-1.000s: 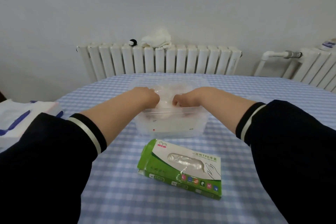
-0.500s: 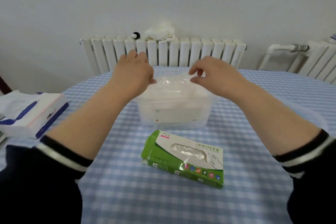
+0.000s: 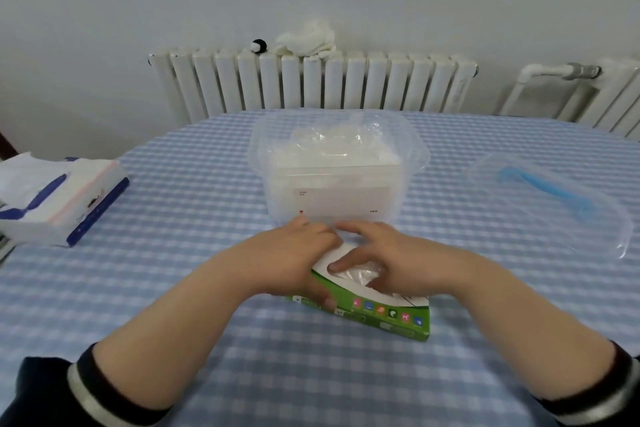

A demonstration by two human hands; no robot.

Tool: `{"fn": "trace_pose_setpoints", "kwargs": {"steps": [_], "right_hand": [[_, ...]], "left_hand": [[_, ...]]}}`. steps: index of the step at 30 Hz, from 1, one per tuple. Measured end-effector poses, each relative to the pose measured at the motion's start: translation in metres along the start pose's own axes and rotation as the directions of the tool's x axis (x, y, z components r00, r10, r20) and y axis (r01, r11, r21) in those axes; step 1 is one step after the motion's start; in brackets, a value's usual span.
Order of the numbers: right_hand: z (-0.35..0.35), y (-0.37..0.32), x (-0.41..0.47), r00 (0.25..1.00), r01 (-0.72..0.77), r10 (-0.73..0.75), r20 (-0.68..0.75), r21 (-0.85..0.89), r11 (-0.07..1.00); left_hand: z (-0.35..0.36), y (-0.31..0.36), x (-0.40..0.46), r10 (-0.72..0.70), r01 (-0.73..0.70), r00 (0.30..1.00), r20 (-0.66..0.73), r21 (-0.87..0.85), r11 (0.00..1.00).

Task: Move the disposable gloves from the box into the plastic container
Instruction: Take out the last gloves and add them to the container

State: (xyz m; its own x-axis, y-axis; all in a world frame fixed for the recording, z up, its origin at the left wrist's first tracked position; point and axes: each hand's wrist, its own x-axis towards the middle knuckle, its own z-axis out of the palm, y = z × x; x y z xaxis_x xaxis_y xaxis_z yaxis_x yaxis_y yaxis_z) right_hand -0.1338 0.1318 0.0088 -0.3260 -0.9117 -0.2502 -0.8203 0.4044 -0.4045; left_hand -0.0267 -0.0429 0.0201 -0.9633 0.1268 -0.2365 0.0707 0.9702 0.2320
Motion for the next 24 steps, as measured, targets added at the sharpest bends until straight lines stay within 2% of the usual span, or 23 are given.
{"fn": "trace_pose_setpoints", "kwargs": {"steps": [4, 8, 10, 13, 15, 16, 17, 19, 21, 24], "right_hand": [[0.007, -0.002, 0.005, 0.998, 0.02, -0.021, -0.065, -0.026, 0.999], [0.015, 0.0, 0.01, 0.974, 0.065, -0.08, -0.212, -0.078, 0.995], [0.013, 0.001, 0.007, 0.975, 0.06, -0.059, -0.214, -0.003, 0.998], [0.0, -0.003, -0.002, 0.954, 0.086, -0.002, -0.3, 0.267, 0.96], [-0.011, -0.01, -0.009, 0.893, 0.159, 0.081, -0.443, 0.478, 0.864], [-0.017, -0.014, -0.014, 0.855, 0.215, 0.142, -0.498, 0.591, 0.777], [-0.023, -0.018, -0.018, 0.824, 0.271, 0.207, -0.527, 0.688, 0.673], [-0.033, -0.023, -0.025, 0.817, 0.332, 0.289, -0.5, 0.816, 0.473], [-0.038, -0.026, -0.03, 0.84, 0.314, 0.3, -0.452, 0.856, 0.41], [-0.041, -0.028, -0.032, 0.861, 0.281, 0.313, -0.4, 0.888, 0.363]], "left_hand": [[0.002, 0.001, 0.003, 0.002, -0.002, 1.0, 0.016, -0.007, 1.0], [0.0, 0.001, 0.002, -0.004, 0.004, 1.0, 0.014, -0.016, 1.0], [0.0, 0.0, 0.002, -0.011, 0.011, 1.0, 0.021, -0.032, 0.999], [0.0, 0.0, 0.001, -0.019, 0.02, 1.0, 0.023, -0.044, 0.999], [-0.001, 0.001, 0.0, -0.036, 0.037, 0.999, 0.015, -0.074, 0.997], [-0.001, 0.002, -0.001, -0.05, 0.051, 0.999, 0.018, -0.088, 0.995], [-0.001, 0.002, 0.0, -0.045, 0.046, 0.999, 0.022, -0.083, 0.995], [-0.003, 0.002, 0.001, 0.001, 0.001, 0.999, 0.042, -0.04, 0.999], [-0.008, -0.002, 0.0, 0.029, -0.022, 0.995, 0.092, -0.075, 0.997], [-0.03, -0.011, -0.01, 0.021, 0.03, 0.988, 0.153, -0.324, 0.945]]}}
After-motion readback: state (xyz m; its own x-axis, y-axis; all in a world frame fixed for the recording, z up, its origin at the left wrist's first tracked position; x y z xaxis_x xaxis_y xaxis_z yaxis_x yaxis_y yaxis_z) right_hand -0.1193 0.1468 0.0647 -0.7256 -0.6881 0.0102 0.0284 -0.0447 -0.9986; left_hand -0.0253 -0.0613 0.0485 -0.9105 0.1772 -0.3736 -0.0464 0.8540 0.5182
